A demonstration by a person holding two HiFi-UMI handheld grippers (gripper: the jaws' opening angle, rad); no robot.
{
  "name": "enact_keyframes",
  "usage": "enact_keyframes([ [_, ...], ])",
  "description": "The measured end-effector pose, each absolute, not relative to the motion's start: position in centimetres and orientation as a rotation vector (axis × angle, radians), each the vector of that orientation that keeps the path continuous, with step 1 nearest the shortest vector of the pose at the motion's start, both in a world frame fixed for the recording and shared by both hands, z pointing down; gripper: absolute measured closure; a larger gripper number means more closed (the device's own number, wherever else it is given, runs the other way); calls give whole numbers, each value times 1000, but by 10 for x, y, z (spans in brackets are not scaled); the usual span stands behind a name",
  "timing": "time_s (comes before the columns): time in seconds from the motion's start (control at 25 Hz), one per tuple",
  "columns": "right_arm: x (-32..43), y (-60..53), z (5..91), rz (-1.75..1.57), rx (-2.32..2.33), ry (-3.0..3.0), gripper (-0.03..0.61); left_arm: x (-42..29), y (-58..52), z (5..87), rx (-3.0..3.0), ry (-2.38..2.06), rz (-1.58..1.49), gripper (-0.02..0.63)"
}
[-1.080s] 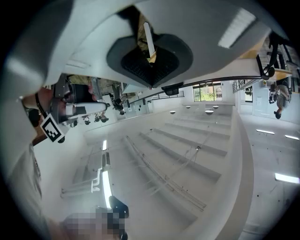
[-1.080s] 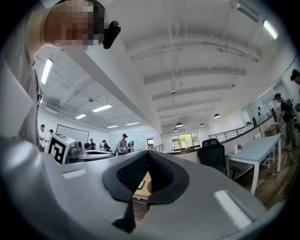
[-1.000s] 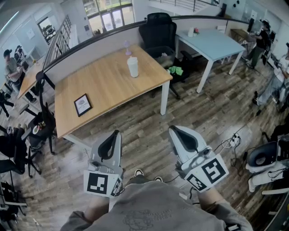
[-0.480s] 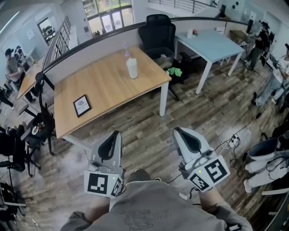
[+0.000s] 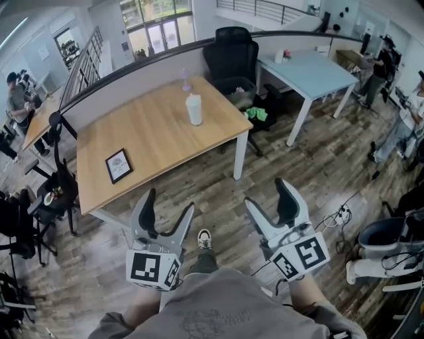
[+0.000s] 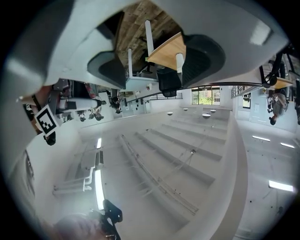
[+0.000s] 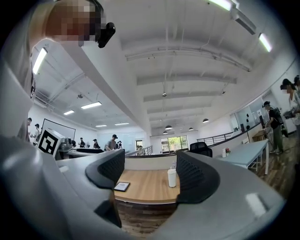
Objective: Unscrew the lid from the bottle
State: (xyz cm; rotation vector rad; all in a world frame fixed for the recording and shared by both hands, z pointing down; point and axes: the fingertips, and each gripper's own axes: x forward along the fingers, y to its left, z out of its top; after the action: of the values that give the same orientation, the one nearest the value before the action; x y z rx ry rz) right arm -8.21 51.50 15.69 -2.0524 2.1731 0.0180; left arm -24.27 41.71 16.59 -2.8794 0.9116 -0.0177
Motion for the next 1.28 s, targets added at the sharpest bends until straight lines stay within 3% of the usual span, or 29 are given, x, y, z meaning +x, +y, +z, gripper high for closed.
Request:
enact_keyframes([
  [1.28, -9, 151, 180, -129, -2112, 2252, 244, -163, 72, 200, -2918, 860, -193, 249],
])
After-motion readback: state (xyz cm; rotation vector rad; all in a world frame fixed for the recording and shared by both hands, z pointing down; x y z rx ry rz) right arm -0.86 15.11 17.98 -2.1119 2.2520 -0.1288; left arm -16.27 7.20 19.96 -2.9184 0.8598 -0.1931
